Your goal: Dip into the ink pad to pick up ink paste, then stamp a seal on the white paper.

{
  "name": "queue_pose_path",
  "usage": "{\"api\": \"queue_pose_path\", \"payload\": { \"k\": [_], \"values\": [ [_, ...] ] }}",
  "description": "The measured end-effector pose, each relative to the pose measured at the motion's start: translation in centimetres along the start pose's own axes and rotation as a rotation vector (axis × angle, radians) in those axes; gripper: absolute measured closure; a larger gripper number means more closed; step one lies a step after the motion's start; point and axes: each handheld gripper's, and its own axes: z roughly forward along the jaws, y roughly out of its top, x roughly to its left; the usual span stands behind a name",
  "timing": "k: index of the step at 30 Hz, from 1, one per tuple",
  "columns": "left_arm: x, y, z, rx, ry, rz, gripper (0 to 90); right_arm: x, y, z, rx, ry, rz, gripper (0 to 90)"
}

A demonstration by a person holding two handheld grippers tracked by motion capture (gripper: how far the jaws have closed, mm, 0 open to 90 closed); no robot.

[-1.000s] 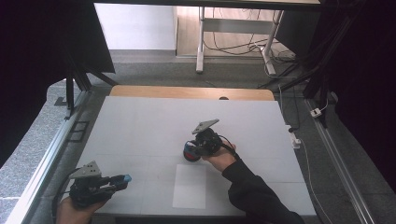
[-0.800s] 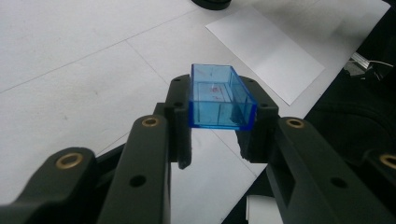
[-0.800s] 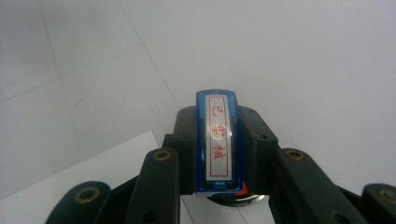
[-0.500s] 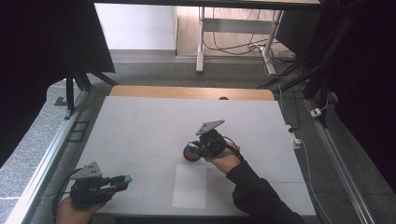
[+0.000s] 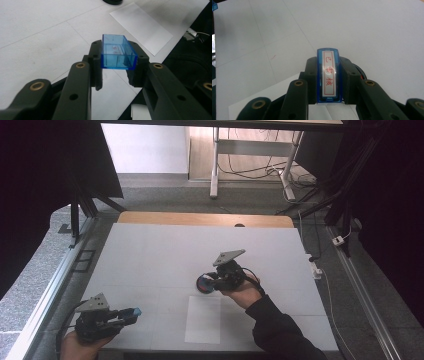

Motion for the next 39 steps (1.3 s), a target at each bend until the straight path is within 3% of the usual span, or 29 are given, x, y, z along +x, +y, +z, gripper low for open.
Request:
{"api": "queue_pose_path", "payload": {
  "k": [11, 14, 29, 39],
  "values": [
    [0.0, 0.0, 0.0, 0.000, -0.003, -0.001, 68.5, 0.6, -0.2, -0.9, -0.001, 0.028, -0.008, 70.6],
    [0.0, 0.0, 0.0, 0.001, -0.006, -0.001, 68.4, 0.8, -0.3, -1.0, -0.010, 0.062, -0.012, 70.6],
    [0.0, 0.0, 0.1, 0.007, -0.008, 0.004, 68.4, 1.9, -1.2, -1.9, -0.017, 0.046, 0.012, 70.6],
    [0.0, 0.0, 0.1, 0.007, -0.009, 0.006, 68.4, 2.9, -1.9, -2.2, -0.001, 0.054, -0.022, 70.6]
  ]
}}
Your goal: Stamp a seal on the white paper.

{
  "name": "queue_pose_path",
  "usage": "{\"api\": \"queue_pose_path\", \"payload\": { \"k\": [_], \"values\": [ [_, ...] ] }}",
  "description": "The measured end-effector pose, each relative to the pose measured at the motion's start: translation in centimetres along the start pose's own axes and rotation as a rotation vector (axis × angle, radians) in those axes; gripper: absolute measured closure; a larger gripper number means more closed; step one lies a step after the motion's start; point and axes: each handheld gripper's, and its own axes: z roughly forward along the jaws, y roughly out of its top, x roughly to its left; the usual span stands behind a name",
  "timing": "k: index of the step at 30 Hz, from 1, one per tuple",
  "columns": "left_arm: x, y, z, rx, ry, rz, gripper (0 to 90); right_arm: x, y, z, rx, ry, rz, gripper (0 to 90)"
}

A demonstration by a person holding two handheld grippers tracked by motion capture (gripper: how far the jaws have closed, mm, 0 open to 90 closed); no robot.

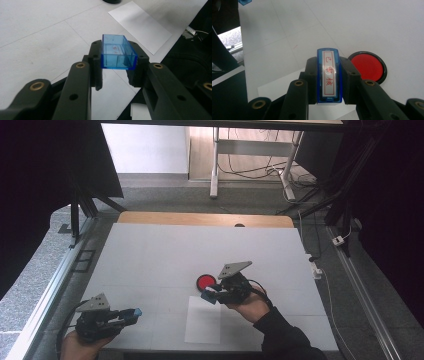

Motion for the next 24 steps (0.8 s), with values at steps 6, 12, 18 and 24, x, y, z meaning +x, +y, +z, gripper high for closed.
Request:
{"api": "queue_pose_path", "payload": {
  "k": [6, 12, 18, 24],
  "values": [
    [0.0, 0.0, 0.0, 0.000, 0.000, 0.000, 68.4, 0.6, -0.3, 0.1, 0.020, 0.000, -0.026, 70.6],
    [0.0, 0.0, 0.0, 0.001, -0.002, 0.001, 68.5, 1.2, -0.6, 0.2, 0.023, 0.007, -0.045, 70.6],
    [0.0, 0.0, 0.0, 0.001, -0.002, 0.002, 68.4, 1.6, -0.8, 0.9, 0.048, 0.015, -0.051, 70.6],
    [0.0, 0.0, 0.1, 0.001, 0.002, 0.002, 68.5, 1.7, -1.1, 1.6, 0.062, 0.008, -0.054, 70.6]
  ]
}}
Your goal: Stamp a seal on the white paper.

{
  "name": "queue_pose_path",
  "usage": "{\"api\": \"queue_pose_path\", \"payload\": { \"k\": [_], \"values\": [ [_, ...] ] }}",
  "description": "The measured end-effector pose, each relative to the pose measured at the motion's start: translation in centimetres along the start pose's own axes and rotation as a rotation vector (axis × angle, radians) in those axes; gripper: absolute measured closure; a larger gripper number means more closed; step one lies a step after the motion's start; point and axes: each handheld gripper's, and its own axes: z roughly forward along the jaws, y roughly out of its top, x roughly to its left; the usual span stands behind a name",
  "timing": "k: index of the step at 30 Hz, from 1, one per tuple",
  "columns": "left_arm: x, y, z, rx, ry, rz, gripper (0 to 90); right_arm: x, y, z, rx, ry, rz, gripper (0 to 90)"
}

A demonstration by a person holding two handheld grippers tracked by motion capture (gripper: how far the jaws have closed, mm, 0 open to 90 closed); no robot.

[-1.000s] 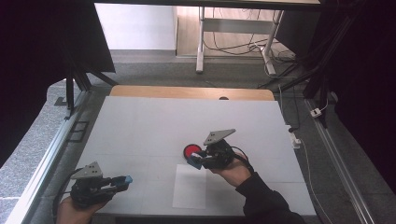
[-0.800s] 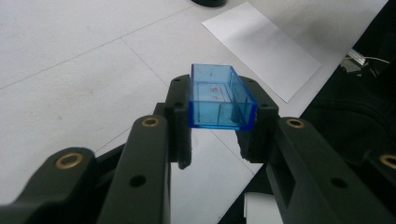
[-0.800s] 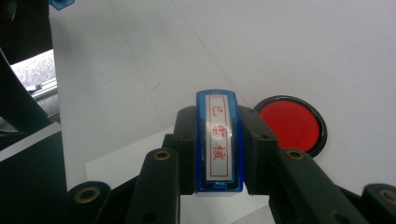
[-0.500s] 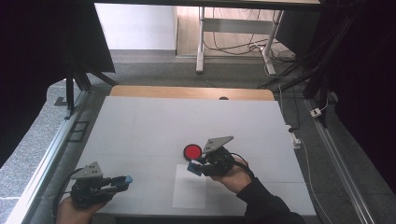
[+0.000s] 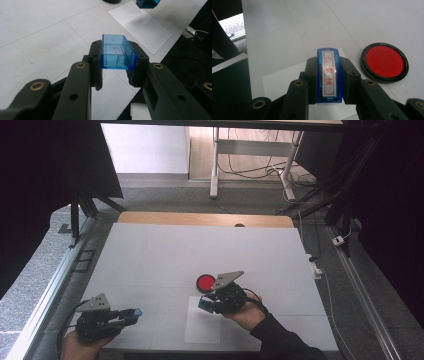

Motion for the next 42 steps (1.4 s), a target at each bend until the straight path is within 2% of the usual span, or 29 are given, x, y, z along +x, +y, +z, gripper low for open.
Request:
{"api": "queue_pose_path", "payload": {
  "k": [6, 13, 24, 34, 42],
  "values": [
    [0.0, 0.0, 0.0, 0.001, -0.002, 0.001, 68.5, 0.2, -0.3, 0.9, 0.036, 0.003, -0.014, 70.6],
    [0.0, 0.0, 0.0, 0.004, -0.002, 0.000, 68.4, 0.5, -0.6, 1.8, 0.070, 0.007, -0.055, 70.7],
    [0.0, 0.0, 0.0, 0.004, -0.004, 0.001, 68.4, 0.5, -0.8, 2.7, 0.078, 0.002, -0.055, 70.7],
    [0.0, 0.0, 0.0, 0.006, -0.004, 0.001, 68.4, 0.4, -0.9, 2.9, 0.084, 0.007, -0.046, 70.7],
    [0.0, 0.0, 0.1, 0.009, -0.002, 0.001, 68.4, 0.9, -0.8, 3.0, 0.093, -0.018, -0.069, 70.8]
  ]
}}
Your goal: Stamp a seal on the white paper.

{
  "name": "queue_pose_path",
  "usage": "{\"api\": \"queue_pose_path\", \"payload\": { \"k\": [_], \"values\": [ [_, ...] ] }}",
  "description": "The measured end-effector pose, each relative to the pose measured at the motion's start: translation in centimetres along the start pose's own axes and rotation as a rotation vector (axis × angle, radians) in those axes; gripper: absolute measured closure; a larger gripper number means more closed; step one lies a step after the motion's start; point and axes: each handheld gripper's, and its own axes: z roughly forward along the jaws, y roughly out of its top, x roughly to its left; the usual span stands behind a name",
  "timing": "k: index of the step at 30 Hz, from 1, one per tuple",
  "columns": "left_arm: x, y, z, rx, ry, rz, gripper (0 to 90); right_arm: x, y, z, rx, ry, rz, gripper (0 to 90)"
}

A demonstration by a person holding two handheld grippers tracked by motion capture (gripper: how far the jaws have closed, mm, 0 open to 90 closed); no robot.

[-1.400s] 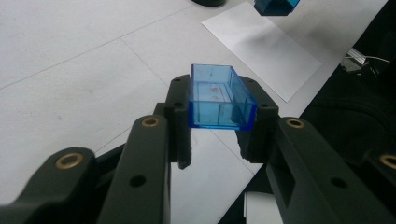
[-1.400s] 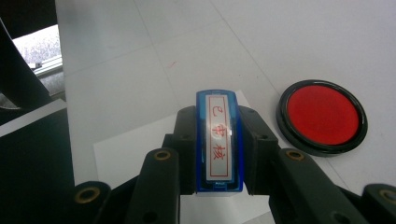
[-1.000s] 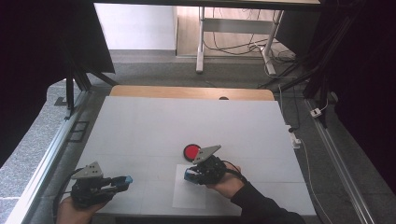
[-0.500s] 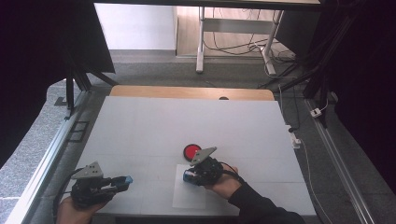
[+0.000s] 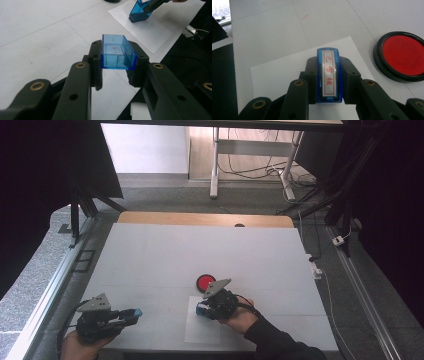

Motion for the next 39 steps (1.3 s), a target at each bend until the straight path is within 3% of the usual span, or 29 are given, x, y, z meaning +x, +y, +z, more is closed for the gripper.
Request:
{"api": "queue_pose_path", "payload": {
  "k": [7, 21, 32, 39],
  "values": [
    [0.0, 0.0, 0.0, 0.001, 0.000, 0.000, 68.5, 0.4, 0.2, 0.1, 0.014, -0.018, -0.028, 70.9],
    [0.0, 0.0, 0.0, 0.003, 0.000, 0.000, 68.5, -1.1, -0.5, 0.1, -0.026, 0.057, 0.055, 71.0],
    [0.0, 0.0, 0.0, 0.006, 0.000, 0.003, 68.5, -0.2, -0.2, 0.1, -0.010, 0.012, 0.006, 70.9],
    [-0.1, 0.0, 0.0, 0.006, 0.000, 0.006, 68.5, -0.4, -0.2, 0.0, -0.013, 0.019, 0.011, 70.7]
  ]
}}
